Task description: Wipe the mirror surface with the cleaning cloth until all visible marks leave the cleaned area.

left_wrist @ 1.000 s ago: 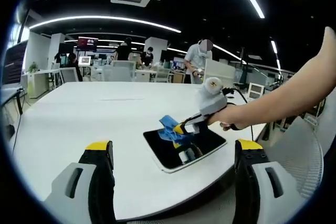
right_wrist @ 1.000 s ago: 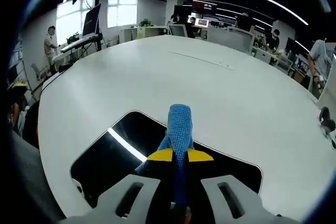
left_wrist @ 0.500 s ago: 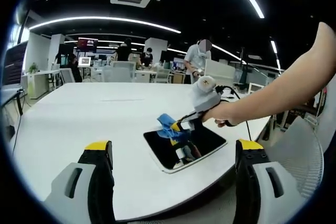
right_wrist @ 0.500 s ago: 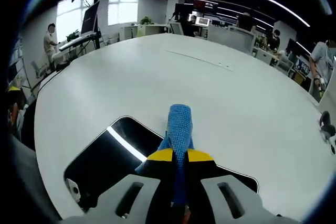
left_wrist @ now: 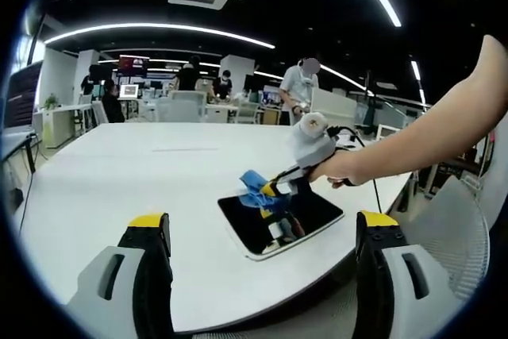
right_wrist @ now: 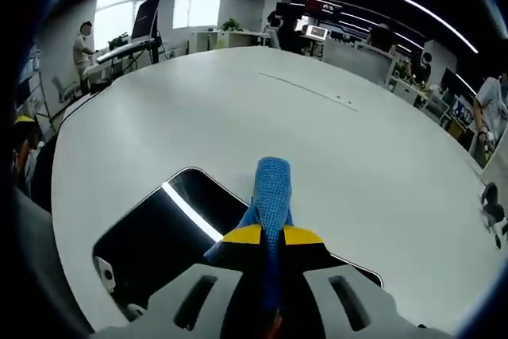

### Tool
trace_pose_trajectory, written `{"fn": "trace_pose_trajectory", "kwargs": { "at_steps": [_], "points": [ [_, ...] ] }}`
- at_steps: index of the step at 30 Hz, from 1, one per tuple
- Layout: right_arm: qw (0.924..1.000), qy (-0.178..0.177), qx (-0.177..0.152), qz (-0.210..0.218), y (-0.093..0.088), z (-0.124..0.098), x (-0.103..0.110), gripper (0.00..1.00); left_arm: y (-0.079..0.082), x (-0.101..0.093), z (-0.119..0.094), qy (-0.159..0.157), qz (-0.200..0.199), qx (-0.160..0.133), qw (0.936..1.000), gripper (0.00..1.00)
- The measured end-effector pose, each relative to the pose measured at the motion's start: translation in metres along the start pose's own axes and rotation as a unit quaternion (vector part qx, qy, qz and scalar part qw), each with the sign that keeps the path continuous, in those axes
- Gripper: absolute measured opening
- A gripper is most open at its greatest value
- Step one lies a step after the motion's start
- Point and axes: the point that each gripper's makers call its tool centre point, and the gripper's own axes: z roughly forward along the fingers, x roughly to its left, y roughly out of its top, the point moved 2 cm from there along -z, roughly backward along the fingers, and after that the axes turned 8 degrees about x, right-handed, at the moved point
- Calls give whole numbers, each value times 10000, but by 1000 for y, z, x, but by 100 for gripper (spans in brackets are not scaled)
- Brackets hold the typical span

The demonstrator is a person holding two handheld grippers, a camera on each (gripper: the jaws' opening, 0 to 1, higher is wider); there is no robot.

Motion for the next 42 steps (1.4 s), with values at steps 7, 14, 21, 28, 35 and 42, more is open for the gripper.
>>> {"fn": "trace_pose_trajectory", "kwargs": {
  "at_steps": [7, 14, 21, 28, 35, 42],
  "points": [
    [9999, -49, 97, -45, -4, -3, -6, 1, -1, 1, 0, 21, -7, 36, 10000, 96],
    [9997, -76, 211, 27, -10, -7, -14, 1, -1, 1, 0, 42, -4, 41, 10000, 97],
    [9994, -182, 254, 140, -17, -11, -23, 2, -1, 1, 0, 35, -8, 67, 10000, 97],
    [9991, -150, 316, 230, -17, -10, -24, 1, -1, 1, 0, 40, -9, 73, 10000, 97],
    [9984, -104, 423, 363, -18, -10, -23, 1, -1, 1, 0, 32, -8, 63, 10000, 96],
    [9982, -95, 464, 364, -21, -13, -19, 1, -1, 1, 0, 33, -10, 72, 10000, 96]
  ]
}}
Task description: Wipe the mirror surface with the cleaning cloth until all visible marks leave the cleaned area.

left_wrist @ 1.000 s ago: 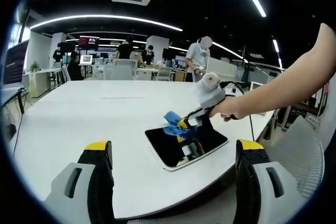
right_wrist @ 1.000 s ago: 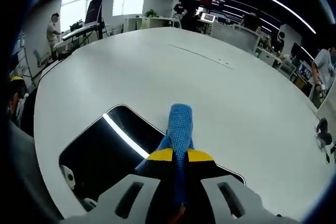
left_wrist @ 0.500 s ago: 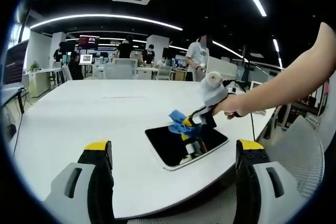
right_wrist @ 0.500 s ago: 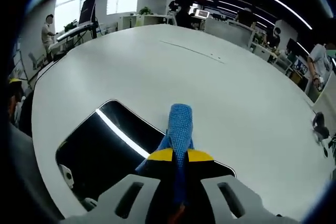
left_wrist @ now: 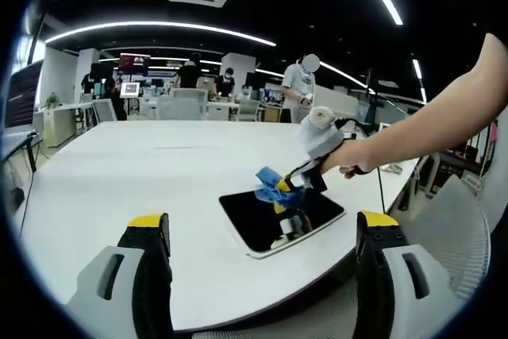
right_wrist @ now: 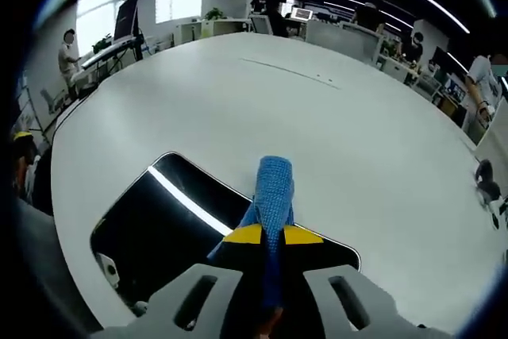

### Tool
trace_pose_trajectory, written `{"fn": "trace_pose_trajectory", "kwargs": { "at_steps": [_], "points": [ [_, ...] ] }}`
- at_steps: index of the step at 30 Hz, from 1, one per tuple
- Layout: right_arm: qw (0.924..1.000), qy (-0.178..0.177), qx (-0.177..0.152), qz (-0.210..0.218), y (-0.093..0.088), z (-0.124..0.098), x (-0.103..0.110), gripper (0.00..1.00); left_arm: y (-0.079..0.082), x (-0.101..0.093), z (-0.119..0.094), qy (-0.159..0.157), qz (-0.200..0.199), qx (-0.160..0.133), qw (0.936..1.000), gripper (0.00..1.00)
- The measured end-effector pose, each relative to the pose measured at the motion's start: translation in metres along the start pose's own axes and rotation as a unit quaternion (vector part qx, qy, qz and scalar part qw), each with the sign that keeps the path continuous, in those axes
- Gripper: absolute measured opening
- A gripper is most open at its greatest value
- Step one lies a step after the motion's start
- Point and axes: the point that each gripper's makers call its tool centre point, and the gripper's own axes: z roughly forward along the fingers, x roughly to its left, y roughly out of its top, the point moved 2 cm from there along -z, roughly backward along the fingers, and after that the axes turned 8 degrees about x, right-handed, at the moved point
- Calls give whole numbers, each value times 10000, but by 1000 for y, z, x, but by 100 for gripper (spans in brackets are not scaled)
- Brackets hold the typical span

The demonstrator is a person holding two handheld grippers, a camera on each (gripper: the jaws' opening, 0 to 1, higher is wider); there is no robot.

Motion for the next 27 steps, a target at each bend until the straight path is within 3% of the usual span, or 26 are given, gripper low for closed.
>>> {"fn": "trace_pose_trajectory", "kwargs": {
  "at_steps": [27],
  "points": [
    [10000, 66, -12, -38, -25, -21, 27, 1, -1, 0, 0, -26, 7, 10, 10000, 97]
  ]
}}
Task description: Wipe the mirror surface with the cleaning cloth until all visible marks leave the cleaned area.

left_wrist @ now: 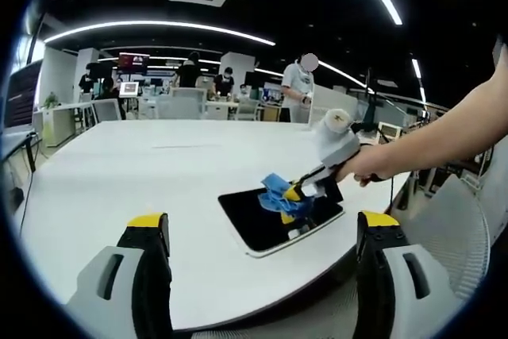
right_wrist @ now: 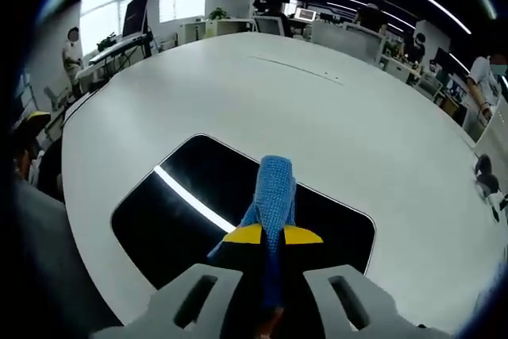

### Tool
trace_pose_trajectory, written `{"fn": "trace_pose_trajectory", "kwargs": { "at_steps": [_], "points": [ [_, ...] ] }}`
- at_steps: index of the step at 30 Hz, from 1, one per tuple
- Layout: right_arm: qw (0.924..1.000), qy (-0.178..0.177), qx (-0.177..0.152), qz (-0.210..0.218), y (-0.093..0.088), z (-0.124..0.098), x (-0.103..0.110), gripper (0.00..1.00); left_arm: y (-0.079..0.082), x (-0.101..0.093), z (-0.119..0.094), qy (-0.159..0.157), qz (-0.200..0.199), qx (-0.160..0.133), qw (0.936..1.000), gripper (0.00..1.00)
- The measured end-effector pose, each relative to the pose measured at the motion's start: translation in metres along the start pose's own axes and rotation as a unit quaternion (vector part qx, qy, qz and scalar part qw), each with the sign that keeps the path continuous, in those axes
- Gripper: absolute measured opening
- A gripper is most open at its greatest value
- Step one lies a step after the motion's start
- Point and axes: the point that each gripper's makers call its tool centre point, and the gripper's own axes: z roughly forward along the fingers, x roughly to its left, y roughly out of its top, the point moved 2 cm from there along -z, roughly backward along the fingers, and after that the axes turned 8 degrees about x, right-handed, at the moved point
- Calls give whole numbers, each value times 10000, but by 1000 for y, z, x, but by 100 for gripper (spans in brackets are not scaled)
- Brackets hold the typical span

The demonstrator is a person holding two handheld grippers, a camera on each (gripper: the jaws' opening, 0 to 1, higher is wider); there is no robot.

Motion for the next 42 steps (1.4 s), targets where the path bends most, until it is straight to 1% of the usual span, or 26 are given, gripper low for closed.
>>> {"fn": "trace_pose_trajectory", "kwargs": {
  "at_steps": [20, 25, 36, 42],
  "points": [
    [10000, 70, -26, -64, -19, -17, 21, 1, -1, 1, 0, -19, -4, -5, 10000, 96],
    [9999, 82, -61, 2, -24, -21, 25, 1, -2, 1, 0, -34, -10, -6, 10000, 96],
    [9998, 141, -80, -125, -36, -30, 36, 1, -2, 1, 0, -31, -8, -15, 10000, 96],
    [9995, 117, -61, -299, -40, -34, 40, 1, -2, 1, 0, -39, -3, -23, 10000, 96]
  ]
}}
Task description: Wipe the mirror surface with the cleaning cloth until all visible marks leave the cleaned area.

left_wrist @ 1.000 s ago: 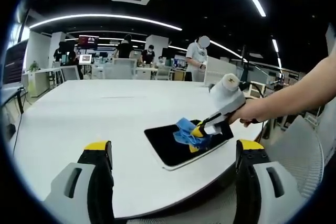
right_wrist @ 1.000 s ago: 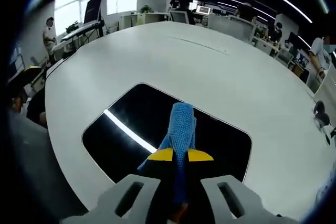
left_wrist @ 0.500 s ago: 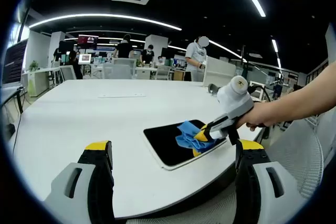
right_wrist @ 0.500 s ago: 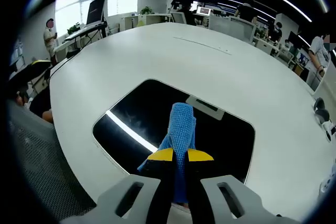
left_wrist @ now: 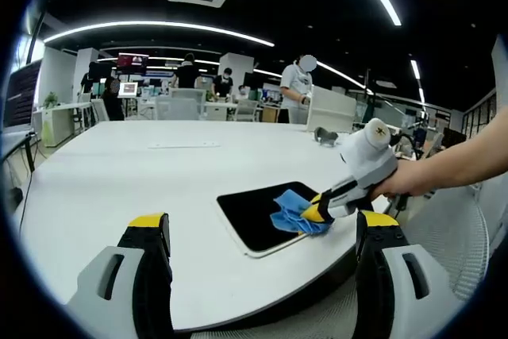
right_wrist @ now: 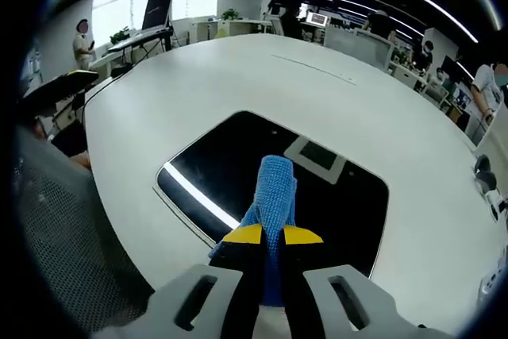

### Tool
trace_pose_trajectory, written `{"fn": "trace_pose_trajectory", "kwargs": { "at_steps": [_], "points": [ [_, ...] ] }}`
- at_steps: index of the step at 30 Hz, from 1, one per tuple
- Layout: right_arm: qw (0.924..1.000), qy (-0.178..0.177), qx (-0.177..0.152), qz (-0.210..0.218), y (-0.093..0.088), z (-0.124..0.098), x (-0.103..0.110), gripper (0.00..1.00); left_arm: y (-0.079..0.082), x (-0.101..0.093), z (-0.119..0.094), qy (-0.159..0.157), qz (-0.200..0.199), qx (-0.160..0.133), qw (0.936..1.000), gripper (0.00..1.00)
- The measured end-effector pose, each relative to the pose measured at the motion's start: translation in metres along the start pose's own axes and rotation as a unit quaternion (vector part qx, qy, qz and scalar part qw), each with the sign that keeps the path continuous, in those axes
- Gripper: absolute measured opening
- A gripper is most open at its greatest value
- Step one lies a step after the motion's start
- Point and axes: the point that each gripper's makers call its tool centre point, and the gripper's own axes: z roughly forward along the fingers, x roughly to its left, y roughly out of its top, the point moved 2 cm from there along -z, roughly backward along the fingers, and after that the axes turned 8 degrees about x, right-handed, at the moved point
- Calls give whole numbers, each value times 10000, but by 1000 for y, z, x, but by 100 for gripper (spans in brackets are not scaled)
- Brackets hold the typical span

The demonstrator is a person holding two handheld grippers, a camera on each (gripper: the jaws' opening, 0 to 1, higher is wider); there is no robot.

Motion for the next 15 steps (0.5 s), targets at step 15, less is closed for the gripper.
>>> {"fn": "trace_pose_trajectory", "kwargs": {
  "at_steps": [15],
  "points": [
    [9999, 27, -9, -108, -7, -5, 6, 1, 1, 0, 0, -11, 2, -44, 10000, 96]
  ]
}}
